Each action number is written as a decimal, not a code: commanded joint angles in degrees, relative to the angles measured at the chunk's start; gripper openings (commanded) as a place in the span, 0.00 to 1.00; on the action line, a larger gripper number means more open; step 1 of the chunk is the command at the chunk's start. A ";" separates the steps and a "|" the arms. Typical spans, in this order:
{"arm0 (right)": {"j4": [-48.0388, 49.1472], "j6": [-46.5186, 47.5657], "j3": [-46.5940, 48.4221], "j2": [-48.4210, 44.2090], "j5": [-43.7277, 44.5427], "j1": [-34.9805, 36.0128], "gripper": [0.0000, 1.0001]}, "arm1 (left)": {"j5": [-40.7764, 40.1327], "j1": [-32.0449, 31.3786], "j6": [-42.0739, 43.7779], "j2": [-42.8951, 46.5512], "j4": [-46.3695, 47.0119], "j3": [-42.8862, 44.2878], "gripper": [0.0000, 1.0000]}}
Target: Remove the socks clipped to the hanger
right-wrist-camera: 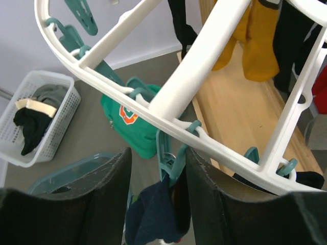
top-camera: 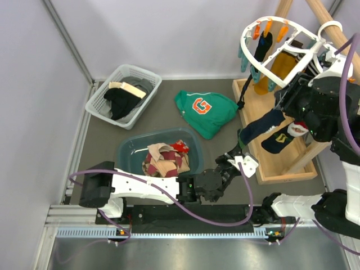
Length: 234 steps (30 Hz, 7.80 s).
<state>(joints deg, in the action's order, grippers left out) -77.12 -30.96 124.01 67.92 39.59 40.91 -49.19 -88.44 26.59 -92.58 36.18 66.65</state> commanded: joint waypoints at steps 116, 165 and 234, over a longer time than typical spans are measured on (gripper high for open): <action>17.00 2.57 -20.56 -9.65 -2.58 1.90 0.04 | 0.06 32.02 -114.27 34.39 -76.84 -36.60 0.00; 27.55 -1.12 -25.31 -10.79 -10.85 1.90 0.08 | -1.61 32.37 -100.64 35.36 -83.56 -23.79 0.75; 33.71 -7.36 -28.56 -17.65 -11.65 1.98 0.44 | 45.86 19.19 -34.50 -16.06 -13.59 26.26 0.00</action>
<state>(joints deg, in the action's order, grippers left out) -39.64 -39.62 93.17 50.65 31.64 42.11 -2.24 -69.14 -7.33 -112.62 19.59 94.61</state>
